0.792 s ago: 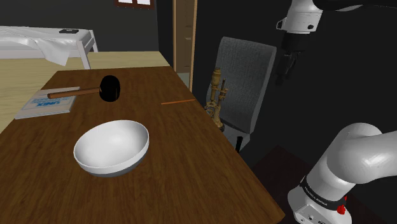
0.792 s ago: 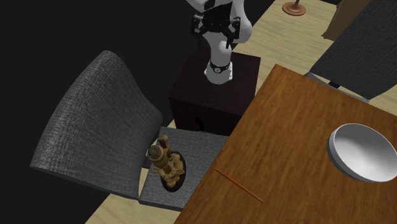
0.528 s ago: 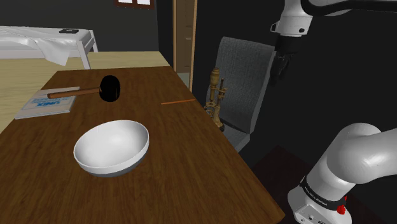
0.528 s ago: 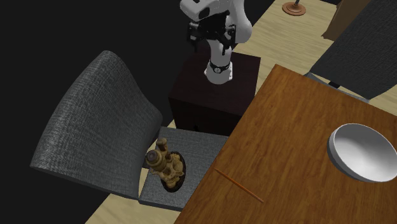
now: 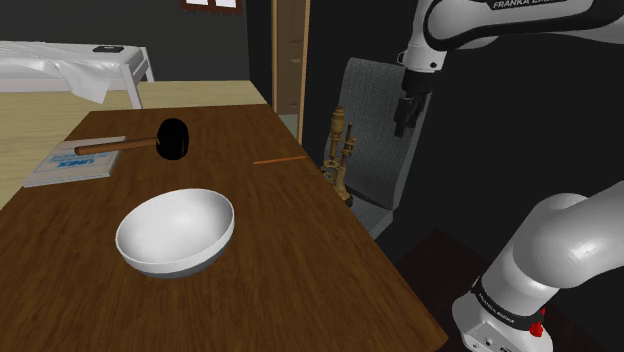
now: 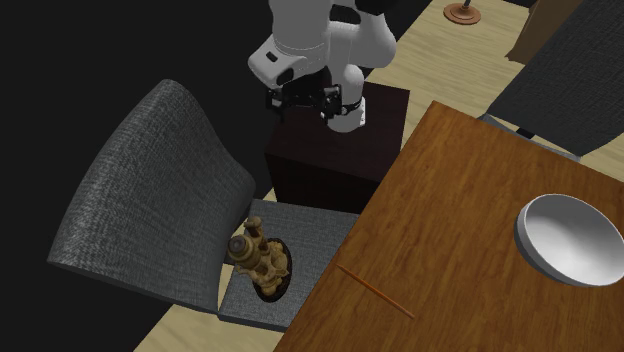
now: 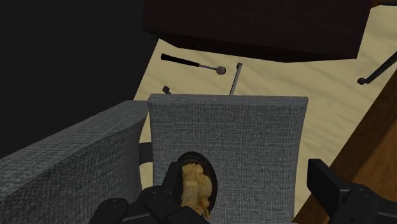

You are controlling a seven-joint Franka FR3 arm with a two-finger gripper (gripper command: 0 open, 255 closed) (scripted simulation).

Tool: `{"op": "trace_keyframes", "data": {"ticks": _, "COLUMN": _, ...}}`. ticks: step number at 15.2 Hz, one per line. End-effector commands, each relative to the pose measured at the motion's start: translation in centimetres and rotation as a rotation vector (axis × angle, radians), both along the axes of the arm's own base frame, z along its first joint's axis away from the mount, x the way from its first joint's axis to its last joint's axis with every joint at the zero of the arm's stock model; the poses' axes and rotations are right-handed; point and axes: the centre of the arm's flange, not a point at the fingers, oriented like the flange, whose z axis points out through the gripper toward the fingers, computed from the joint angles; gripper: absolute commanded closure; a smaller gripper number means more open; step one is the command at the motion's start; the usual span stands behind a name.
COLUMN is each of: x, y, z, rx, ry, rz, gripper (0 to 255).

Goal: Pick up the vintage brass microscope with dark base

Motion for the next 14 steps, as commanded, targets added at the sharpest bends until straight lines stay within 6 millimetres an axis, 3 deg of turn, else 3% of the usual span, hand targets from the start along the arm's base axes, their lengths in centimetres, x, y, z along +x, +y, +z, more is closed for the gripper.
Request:
{"op": "trace_keyframes", "data": {"ticks": 1, "x": 2.4, "y": -0.6, "z": -1.1, "rx": 0.001, "ry": -0.009, "rz": 0.007, "gripper": 0}}
{"op": "trace_keyframes", "data": {"ticks": 14, "x": 16.9, "y": -4.9, "z": -7.8, "rx": 0.015, "ry": -0.057, "rz": 0.045, "gripper": 0}}
